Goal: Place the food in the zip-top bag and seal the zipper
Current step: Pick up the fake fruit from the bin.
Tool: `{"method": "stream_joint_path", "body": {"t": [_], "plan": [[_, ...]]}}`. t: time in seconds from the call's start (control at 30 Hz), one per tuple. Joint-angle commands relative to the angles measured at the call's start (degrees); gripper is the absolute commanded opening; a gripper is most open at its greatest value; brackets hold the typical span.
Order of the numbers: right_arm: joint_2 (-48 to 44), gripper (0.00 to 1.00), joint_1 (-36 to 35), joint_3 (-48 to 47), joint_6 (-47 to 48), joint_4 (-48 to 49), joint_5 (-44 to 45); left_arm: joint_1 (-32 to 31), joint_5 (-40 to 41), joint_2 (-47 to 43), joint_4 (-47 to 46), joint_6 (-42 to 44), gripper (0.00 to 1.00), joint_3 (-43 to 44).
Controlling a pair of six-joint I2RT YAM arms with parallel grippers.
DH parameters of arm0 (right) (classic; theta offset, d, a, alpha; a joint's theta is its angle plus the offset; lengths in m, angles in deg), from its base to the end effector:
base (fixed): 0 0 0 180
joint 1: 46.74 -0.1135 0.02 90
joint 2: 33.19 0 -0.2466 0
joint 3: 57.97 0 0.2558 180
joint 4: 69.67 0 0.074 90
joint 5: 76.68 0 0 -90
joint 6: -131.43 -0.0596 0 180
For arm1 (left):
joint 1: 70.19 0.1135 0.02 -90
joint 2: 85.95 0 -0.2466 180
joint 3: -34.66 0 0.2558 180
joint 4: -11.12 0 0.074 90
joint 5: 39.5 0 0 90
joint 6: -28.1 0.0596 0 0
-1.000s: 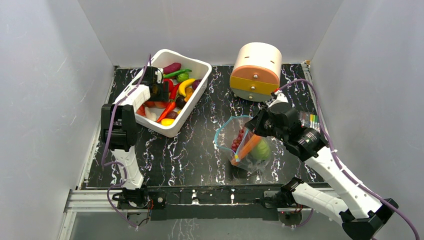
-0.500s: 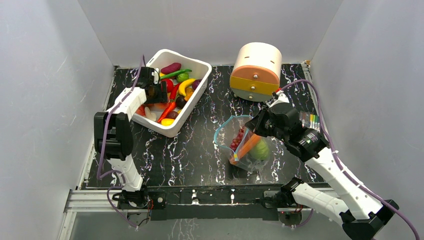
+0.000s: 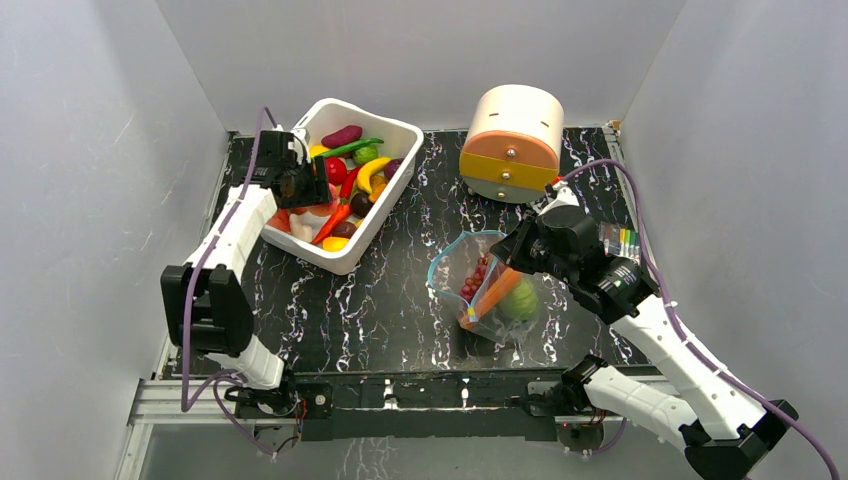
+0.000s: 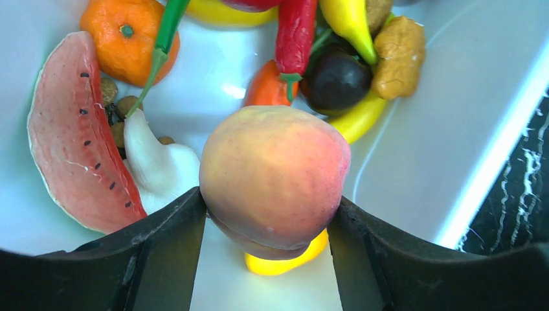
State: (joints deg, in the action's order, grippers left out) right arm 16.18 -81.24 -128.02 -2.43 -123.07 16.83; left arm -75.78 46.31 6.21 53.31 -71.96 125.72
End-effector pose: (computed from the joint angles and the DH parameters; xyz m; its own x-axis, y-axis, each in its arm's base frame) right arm 0.1760 0.1165 0.3188 -0.6835 0.3694 -0.6296 -0.0684 0.8263 0.5591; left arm 0.3799 -0.0416 0.2635 -0.6982 -0.1067 -0.7080 0.0286 0.9839 -0.1765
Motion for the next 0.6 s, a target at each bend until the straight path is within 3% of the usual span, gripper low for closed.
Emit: {"method": "stream_joint_path", "body": {"t": [0.0, 0.27, 0.57], "plan": [[-1.55, 0.0, -0.13, -1.96, -0.52, 4.4, 1.59, -0.13, -5.96, -5.76, 4.31, -1.08, 0.43, -0.04], [-0.77, 0.0, -0.08, -1.93, -1.86, 5.35, 0.81, -0.62, -16.06, -11.93, 7.41, -1.94, 0.42, -0.8], [-0.59, 0.0, -0.11, -2.55, -2.44, 5.73, 0.66, -5.18, -28.9, -18.33, 3.24, -8.28, 0.38, -4.15]]}}
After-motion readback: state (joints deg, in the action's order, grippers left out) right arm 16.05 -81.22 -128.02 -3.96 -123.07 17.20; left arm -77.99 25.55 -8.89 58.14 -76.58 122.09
